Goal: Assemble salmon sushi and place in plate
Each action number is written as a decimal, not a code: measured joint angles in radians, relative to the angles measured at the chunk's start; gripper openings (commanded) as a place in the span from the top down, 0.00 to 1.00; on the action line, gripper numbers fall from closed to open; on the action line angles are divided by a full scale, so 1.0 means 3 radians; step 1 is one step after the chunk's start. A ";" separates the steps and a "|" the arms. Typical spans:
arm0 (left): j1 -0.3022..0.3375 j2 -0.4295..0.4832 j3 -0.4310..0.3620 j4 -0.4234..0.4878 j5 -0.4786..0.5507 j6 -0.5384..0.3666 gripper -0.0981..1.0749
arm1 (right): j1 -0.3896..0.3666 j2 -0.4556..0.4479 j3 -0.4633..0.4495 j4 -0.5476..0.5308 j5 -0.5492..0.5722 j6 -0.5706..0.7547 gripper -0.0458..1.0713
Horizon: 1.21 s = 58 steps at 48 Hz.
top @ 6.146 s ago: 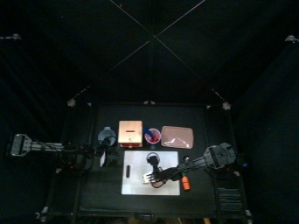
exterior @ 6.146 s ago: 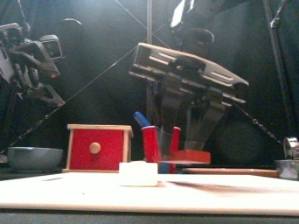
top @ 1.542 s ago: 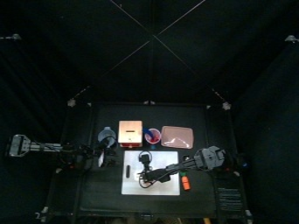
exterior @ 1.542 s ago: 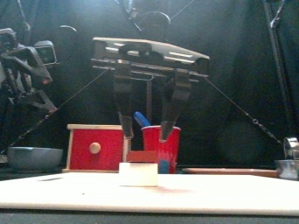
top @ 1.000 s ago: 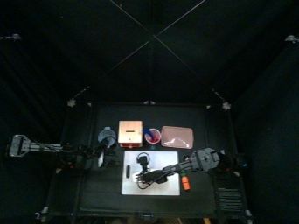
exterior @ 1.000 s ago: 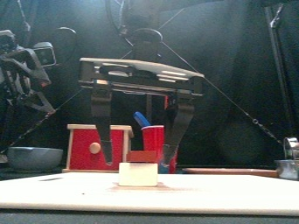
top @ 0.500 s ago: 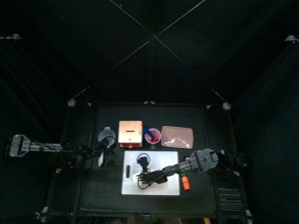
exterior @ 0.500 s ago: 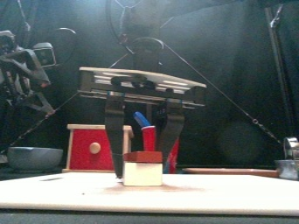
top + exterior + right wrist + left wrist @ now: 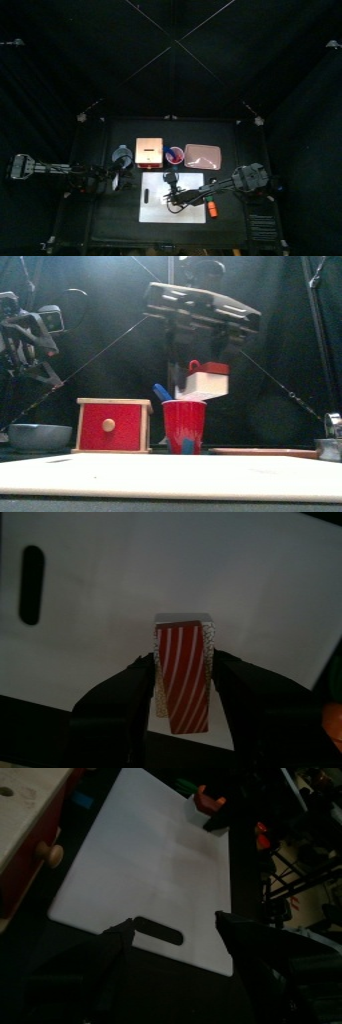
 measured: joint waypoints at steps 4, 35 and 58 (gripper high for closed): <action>0.0026 -0.0005 0.0005 0.0000 0.0000 0.0000 0.08 | -0.0118 -0.0205 0.0276 0.0026 0.0005 -0.0118 0.35; 0.0153 -0.0082 0.0005 -0.0015 0.0000 -0.0005 0.08 | -0.1682 -0.0818 0.1416 0.0159 -0.0961 -0.1493 0.35; 0.0159 -0.0082 0.0005 -0.0061 0.0000 -0.0005 0.08 | -0.2403 -0.0547 0.1723 0.0026 -0.1590 -0.1687 0.34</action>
